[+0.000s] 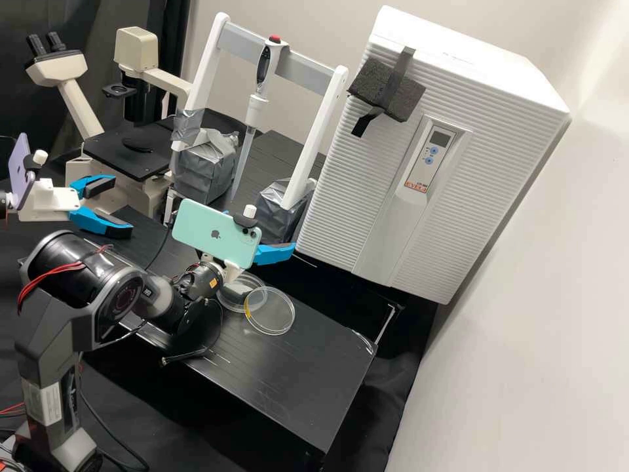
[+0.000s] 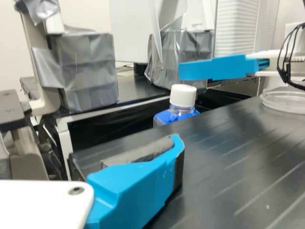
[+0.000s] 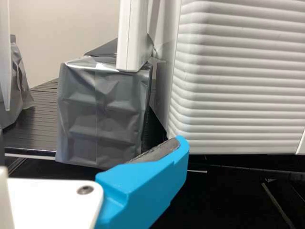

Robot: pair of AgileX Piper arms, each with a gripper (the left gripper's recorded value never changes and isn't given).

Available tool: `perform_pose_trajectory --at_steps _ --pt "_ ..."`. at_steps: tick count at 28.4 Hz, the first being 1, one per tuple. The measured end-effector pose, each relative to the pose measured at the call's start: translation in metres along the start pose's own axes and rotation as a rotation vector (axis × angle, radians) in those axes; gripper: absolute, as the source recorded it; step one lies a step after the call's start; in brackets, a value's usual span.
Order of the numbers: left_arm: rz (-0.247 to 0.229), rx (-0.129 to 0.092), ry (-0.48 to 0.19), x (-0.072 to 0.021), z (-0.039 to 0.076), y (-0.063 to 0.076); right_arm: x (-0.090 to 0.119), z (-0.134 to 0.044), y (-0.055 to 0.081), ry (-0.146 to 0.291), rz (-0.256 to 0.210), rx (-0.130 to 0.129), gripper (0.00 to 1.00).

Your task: Open the bottle

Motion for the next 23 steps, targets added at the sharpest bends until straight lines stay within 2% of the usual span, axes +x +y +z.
perform_pose_trajectory --at_steps 3,14,16,19,21,23 --pt "0.0 -0.008 0.0 -0.0004 0.0 0.0 0.0 0.0 0.0 0.0 0.0 0.0 1.0" --pt "-0.002 -0.009 -0.003 -0.0014 0.001 -0.002 -0.002 0.0 0.0 0.0 0.0 0.0 1.0" --pt "-0.004 -0.01 -0.002 -0.0018 0.001 -0.002 -0.008 -0.002 0.001 0.005 0.0 0.01 1.0" --pt "-0.004 -0.01 -0.002 -0.0018 0.001 -0.002 -0.023 -0.01 0.006 0.046 0.002 0.039 1.0" --pt "-0.004 -0.01 -0.002 -0.0018 0.001 -0.002 -0.031 -0.016 0.005 0.081 0.001 0.051 1.0" --pt "-0.004 -0.01 -0.003 -0.0017 0.001 -0.002 -0.036 -0.024 0.001 0.127 -0.007 0.051 1.0"
